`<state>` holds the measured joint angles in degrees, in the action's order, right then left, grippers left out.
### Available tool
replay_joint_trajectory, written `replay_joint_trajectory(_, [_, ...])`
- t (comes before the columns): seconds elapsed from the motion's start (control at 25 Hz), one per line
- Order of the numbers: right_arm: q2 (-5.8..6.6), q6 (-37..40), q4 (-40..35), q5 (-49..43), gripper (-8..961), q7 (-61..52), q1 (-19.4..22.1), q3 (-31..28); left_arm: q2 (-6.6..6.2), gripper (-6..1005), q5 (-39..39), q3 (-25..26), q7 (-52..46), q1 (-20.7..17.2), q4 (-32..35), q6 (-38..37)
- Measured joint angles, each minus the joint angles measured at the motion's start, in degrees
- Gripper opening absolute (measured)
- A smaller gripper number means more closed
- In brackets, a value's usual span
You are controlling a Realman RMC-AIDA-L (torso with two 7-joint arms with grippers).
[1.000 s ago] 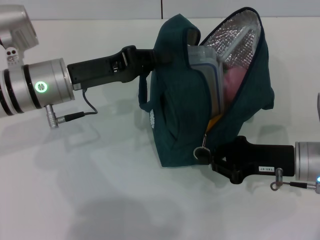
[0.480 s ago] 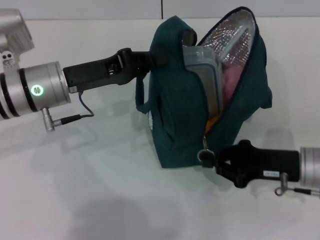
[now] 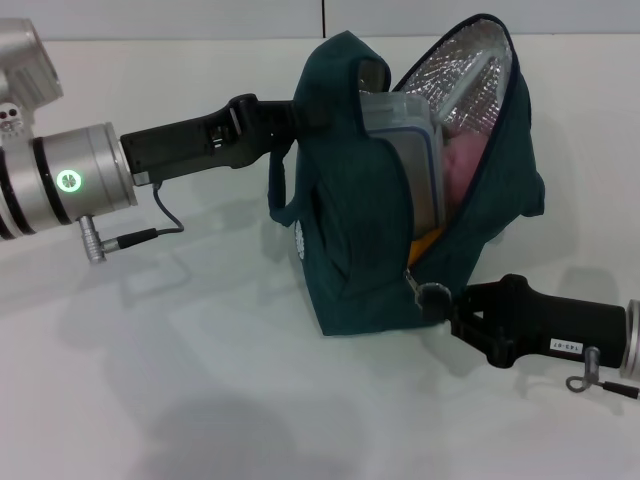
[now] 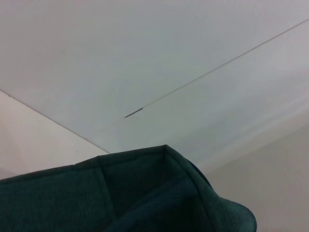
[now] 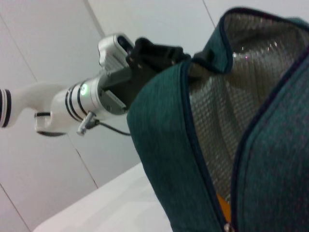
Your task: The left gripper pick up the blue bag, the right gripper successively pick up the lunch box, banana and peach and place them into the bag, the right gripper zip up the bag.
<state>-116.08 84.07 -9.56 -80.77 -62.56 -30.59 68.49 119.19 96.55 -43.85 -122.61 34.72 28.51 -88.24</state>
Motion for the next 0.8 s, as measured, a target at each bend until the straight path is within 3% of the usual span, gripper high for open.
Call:
replay_joint_trajectory(0.56, [-0.14, 5.83, -1.12, 7.83, 8, 4.62, 0.46, 0.38, 0.25, 46, -0.29, -0.06, 2.76, -0.45, -0.44, -0.52])
replay_joint_trajectory(0.8, [-0.12, 9.56, -1.24, 11.04, 9, 7.64, 0.47, 0.42, 0.33, 46, -3.87, -0.33, 6.67, -1.62, -2.52, -0.71])
